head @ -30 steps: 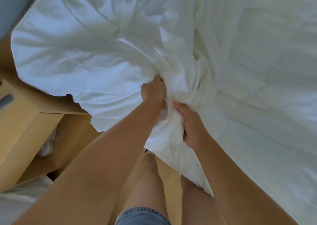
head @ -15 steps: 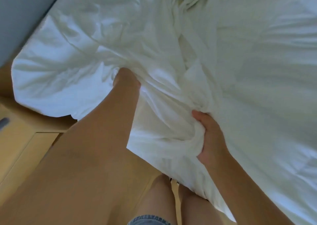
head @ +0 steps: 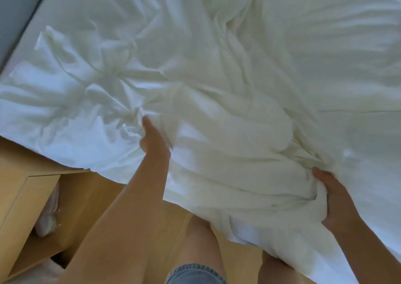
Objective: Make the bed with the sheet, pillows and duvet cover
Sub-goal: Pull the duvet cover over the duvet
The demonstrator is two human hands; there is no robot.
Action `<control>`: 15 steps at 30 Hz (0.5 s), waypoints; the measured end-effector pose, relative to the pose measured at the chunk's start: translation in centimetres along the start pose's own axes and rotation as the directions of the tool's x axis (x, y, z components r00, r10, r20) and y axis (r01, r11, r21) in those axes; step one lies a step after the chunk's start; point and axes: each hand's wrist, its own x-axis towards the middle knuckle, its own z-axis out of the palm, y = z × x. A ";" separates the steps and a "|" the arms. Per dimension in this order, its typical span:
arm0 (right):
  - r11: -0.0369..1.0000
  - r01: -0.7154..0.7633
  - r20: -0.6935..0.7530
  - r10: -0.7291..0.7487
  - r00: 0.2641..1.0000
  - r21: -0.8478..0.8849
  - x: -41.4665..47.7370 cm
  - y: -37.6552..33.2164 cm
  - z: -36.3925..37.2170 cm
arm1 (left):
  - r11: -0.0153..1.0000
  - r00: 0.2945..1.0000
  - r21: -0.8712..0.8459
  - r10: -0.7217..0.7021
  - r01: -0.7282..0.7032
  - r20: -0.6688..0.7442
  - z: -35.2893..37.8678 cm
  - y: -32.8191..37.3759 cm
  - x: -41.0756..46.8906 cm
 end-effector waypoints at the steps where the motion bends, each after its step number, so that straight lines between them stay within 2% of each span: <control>1: 0.998 -0.037 0.055 0.034 0.998 0.060 0.3 0.2 -0.8 | 1.000 1.000 0.002 0.006 -0.006 0.027 1.0 -2.0 -1.7; 3: 0.981 -0.129 0.127 0.110 0.986 0.145 0.8 1.2 -2.3 | 1.000 0.986 0.013 0.024 -0.027 0.163 3.4 -6.6 -5.7; 5: 0.958 -0.239 0.219 0.201 0.955 0.161 0.6 3.0 -3.5 | 0.998 0.947 0.011 -0.058 0.057 0.315 5.5 -10.7 -9.6; 7: 0.948 -0.301 0.305 0.256 0.917 0.109 0.0 4.6 -4.0 | 0.998 0.932 0.006 -0.065 0.067 0.356 7.3 -12.6 -11.7; 8: 0.951 -0.304 0.355 0.264 0.897 0.062 -0.2 5.0 -3.9 | 1.000 0.943 0.000 -0.017 0.019 0.333 7.8 -12.7 -12.1; 10: 0.970 -0.223 0.428 0.241 0.871 -0.092 -0.2 5.0 -3.9 | 0.977 0.957 0.089 0.166 -0.192 0.238 8.1 -12.1 -12.0; 12: 0.946 -0.078 0.465 0.225 0.856 -0.314 -0.2 4.2 -3.2 | 0.873 0.911 0.271 0.363 -0.406 0.195 8.1 -11.6 -12.1; 13: 0.916 -0.014 0.459 0.214 0.863 -0.401 -0.2 3.9 -2.8 | 0.826 0.887 0.325 0.412 -0.460 0.208 8.1 -11.5 -12.2; 15: 0.904 0.057 0.416 0.138 0.899 -0.424 -0.1 3.3 -1.8 | 0.831 0.905 0.365 0.349 -0.420 0.244 8.6 -11.0 -12.5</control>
